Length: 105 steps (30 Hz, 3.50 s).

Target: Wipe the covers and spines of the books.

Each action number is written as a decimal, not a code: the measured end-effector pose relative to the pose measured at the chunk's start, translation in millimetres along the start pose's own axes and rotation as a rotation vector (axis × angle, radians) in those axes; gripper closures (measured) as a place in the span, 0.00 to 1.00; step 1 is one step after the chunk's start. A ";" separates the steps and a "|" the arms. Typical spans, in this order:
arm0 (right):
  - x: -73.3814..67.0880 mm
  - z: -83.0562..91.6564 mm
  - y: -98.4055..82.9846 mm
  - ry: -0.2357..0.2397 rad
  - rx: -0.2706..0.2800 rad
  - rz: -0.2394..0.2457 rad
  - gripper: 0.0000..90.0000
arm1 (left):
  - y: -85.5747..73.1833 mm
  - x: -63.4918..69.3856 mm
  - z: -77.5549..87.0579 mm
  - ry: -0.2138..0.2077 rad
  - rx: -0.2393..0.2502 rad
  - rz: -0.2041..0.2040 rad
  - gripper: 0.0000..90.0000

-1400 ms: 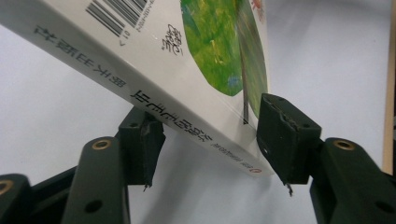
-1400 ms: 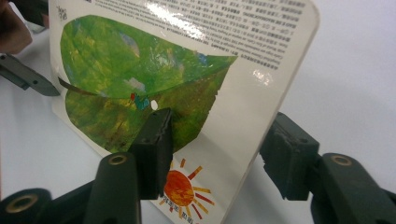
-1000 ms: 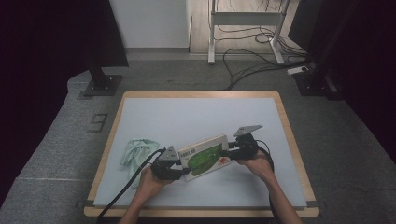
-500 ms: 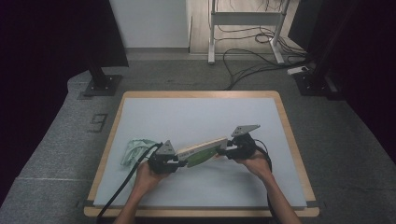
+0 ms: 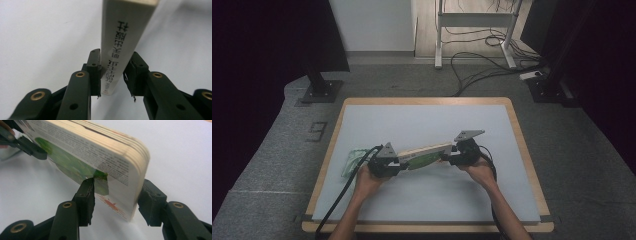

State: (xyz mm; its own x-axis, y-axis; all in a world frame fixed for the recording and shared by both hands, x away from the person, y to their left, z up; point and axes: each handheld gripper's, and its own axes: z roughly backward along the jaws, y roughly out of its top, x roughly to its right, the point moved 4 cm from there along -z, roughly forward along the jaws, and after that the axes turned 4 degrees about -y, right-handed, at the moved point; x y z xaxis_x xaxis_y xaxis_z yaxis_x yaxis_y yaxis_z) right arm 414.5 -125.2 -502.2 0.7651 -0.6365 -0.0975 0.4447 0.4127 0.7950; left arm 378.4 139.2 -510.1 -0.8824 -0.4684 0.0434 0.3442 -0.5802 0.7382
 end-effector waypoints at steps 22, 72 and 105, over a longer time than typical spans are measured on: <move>-8.7 23.0 -15.0 0.031 -0.027 -0.011 0.34 | 1.5 22.3 8.0 0.004 0.043 0.156 0.31; -47.3 30.6 -87.2 0.066 -0.112 -0.011 0.32 | -46.9 82.9 -10.2 -0.030 -0.060 0.225 0.13; -57.0 31.2 -95.8 0.022 -0.116 0.067 0.34 | -57.7 85.6 -2.8 0.028 -0.076 0.140 0.24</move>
State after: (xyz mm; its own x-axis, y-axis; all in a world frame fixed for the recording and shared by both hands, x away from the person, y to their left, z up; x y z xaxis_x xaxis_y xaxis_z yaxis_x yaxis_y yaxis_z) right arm 313.8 -148.8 -554.1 0.8044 -0.5910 -0.0609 0.4420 0.5268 0.7260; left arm 284.0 130.7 -550.9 -0.8150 -0.5663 0.1230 0.4878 -0.5559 0.6730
